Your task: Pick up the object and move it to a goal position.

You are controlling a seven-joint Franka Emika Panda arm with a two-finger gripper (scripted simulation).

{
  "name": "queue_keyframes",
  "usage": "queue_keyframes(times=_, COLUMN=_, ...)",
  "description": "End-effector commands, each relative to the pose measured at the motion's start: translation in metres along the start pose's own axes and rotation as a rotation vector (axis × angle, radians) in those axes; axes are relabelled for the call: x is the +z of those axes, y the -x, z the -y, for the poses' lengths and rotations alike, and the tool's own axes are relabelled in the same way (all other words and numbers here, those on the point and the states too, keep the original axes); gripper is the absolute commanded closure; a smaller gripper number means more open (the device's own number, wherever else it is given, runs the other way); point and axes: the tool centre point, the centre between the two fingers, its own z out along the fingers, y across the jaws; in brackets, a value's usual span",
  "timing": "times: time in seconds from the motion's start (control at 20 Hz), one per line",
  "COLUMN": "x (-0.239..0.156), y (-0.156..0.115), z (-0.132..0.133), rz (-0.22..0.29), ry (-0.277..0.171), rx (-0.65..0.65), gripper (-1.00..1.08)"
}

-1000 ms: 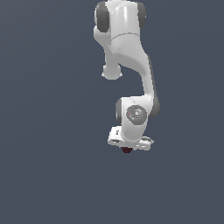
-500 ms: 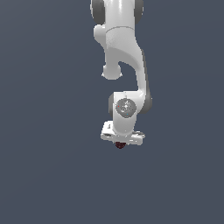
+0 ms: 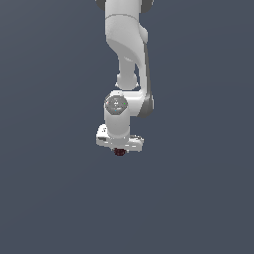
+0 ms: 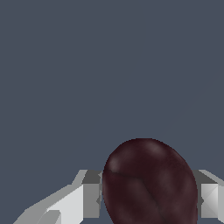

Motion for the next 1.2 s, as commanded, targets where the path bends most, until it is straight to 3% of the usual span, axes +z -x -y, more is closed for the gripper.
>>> queue_keyframes(times=0.0, x=-0.007, y=0.012, z=-0.028, rz=-0.002, ry=0.000, rx=0.001, gripper=1.08)
queue_keyframes(times=0.65, x=-0.040, y=0.065, z=-0.159, rz=-0.002, ry=-0.001, rx=0.001, gripper=1.08)
queue_keyframes(times=0.9, x=-0.048, y=0.077, z=-0.190, rz=-0.002, ry=-0.001, rx=0.001, gripper=1.08)
queue_keyframes(times=1.15, x=-0.051, y=0.082, z=-0.205, rz=-0.002, ry=-0.001, rx=0.001, gripper=1.08)
